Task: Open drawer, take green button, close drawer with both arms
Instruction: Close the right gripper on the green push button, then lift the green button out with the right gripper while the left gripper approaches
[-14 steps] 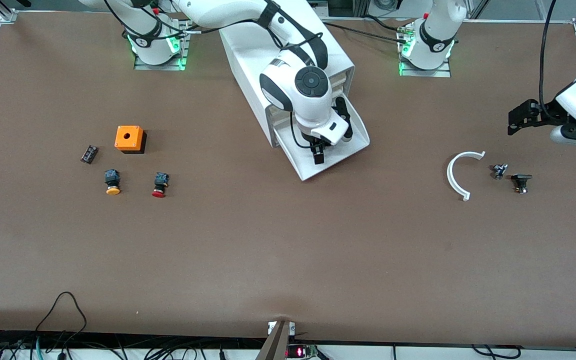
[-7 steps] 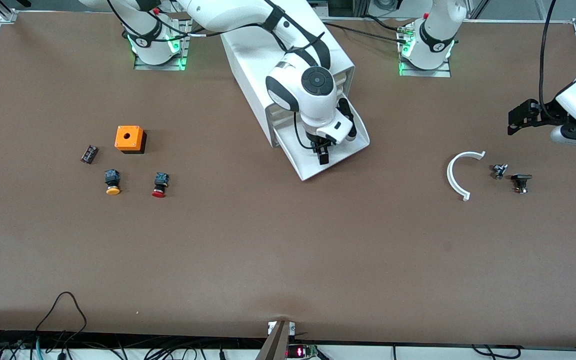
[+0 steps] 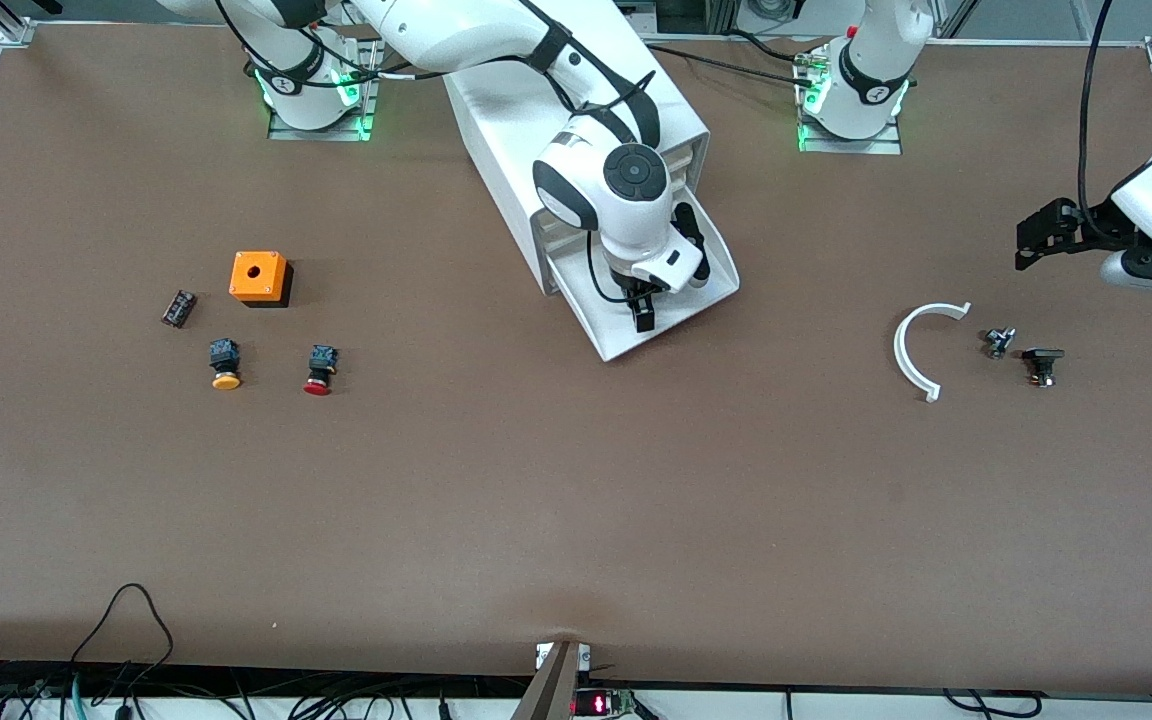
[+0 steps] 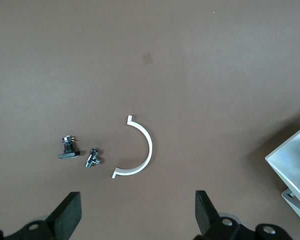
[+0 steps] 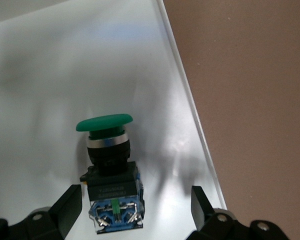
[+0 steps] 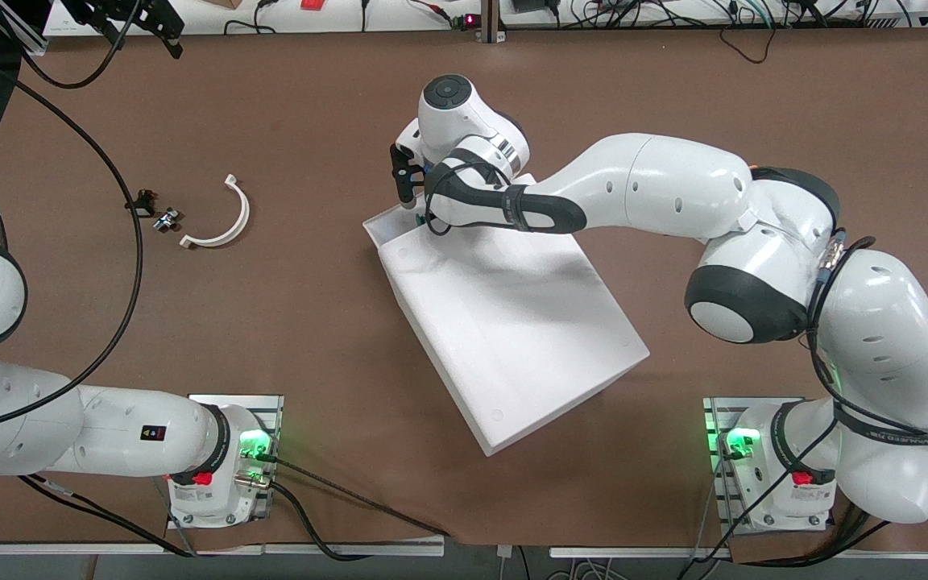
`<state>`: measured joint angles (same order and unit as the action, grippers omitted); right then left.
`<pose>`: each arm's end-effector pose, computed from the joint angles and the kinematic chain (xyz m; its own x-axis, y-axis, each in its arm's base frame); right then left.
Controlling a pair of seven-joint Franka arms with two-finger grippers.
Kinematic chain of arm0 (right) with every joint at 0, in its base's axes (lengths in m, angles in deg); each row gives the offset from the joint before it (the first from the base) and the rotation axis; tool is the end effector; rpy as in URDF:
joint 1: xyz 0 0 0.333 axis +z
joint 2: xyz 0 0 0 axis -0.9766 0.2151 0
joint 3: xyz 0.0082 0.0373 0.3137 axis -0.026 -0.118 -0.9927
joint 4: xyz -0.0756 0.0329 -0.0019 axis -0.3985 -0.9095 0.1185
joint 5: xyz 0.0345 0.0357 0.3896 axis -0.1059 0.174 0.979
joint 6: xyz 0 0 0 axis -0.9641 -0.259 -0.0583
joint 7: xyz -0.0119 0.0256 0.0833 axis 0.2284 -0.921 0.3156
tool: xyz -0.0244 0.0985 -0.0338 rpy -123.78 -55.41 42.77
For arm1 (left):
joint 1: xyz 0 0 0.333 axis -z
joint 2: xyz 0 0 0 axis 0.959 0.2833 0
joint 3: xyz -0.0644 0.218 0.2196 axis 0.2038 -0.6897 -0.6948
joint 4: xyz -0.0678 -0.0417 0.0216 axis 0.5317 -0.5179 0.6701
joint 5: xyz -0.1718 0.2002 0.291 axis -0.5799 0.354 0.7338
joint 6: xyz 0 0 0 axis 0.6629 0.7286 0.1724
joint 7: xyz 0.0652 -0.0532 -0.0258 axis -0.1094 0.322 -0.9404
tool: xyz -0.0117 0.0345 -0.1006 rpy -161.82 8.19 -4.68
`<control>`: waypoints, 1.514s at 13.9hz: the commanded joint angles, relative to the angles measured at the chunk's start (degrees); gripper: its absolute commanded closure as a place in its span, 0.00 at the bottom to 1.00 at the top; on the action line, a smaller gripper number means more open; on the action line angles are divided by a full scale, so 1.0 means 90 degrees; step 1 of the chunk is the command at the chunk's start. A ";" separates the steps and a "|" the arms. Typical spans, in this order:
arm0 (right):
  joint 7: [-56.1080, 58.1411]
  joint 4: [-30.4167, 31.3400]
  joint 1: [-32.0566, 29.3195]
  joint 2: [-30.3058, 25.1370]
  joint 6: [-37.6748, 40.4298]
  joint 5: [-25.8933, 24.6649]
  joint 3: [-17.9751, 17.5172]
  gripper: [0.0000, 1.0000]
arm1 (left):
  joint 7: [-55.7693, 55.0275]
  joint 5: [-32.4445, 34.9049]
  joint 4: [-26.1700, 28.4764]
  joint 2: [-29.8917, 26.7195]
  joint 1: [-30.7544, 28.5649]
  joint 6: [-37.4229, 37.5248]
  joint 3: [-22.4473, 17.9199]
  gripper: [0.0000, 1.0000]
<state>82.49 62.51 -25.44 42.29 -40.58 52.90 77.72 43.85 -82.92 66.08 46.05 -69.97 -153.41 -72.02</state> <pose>0.4583 0.6078 0.2550 -0.2021 0.9776 0.0583 0.9792 0.2007 0.0287 0.5587 0.0008 0.5861 0.9861 -0.1642 -0.0256 -0.1649 -0.9859 -0.0291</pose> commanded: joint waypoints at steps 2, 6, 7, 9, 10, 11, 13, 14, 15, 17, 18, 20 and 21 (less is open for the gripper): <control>-0.0100 -0.0080 0.0056 0.0096 -0.0182 -0.0184 0.0037 0.38 | -0.0089 -0.0072 -0.0226 0.0100 0.0023 0.0159 0.0008 0.00; -0.0090 -0.0089 0.0066 0.0057 -0.0183 -0.0194 0.0046 0.59 | -0.0089 -0.0072 -0.0226 0.0100 0.0023 0.0159 0.0008 0.00; -0.0129 -0.0099 0.0066 0.0038 -0.0183 -0.0194 0.0046 0.62 | -0.0089 -0.0072 -0.0226 0.0100 0.0023 0.0159 0.0008 0.00; -0.0159 -0.0128 0.0066 -0.0069 -0.0173 -0.0184 0.0066 0.68 | -0.0079 -0.0072 -0.0226 0.0100 0.0033 0.0159 0.0017 0.00; -0.0149 -0.0138 0.0066 -0.0147 -0.0173 -0.0165 0.0095 0.71 | -0.0079 -0.0072 -0.0226 0.0100 0.0033 0.0159 0.0017 0.00; -0.0149 -0.0157 0.0057 -0.0244 -0.0153 -0.0136 0.0134 0.72 | -0.0031 -0.0082 -0.0226 0.0100 0.0062 0.0159 0.0008 0.00; -0.0450 -0.0158 0.0027 -0.0498 -0.0114 -0.0106 0.0290 0.73 | -0.0040 -0.0072 -0.0226 0.0100 0.0072 0.0120 0.0008 0.00; -0.0636 -0.0158 0.0008 -0.0606 -0.0105 -0.0039 0.0378 0.73 | -0.0030 -0.0072 -0.0216 0.0110 0.0072 0.0101 0.0008 0.00; -0.0773 -0.0119 -0.0002 -0.0713 -0.0104 0.0107 0.0504 0.73 | -0.0021 -0.0082 -0.0216 0.0110 0.0062 0.0101 -0.0002 0.00; -0.1153 -0.0070 -0.0051 -0.0821 -0.0104 0.0439 0.0884 0.73 | -0.0021 -0.0062 -0.0206 0.0100 0.0082 0.0120 0.0008 0.00; -0.1300 0.0027 -0.0061 -0.0851 -0.0153 0.0508 0.1118 0.73 | -0.0030 -0.0072 -0.0206 0.0139 0.0091 0.0110 -0.0002 0.00; -0.1563 0.0164 -0.0177 -0.0929 -0.0192 0.0625 0.1461 0.73 | -0.0011 -0.0072 -0.0206 0.0159 0.0101 0.0120 0.0008 0.00; -0.1904 0.0194 -0.0226 -0.0948 -0.0192 0.0674 0.1617 0.73 | -0.0107 -0.0072 -0.0168 0.0207 0.0130 0.0120 0.0037 0.00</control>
<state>69.66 61.82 -26.79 35.45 -41.88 57.47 90.37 43.79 -82.92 66.06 46.47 -69.51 -153.40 -71.72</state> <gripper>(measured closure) 0.577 0.000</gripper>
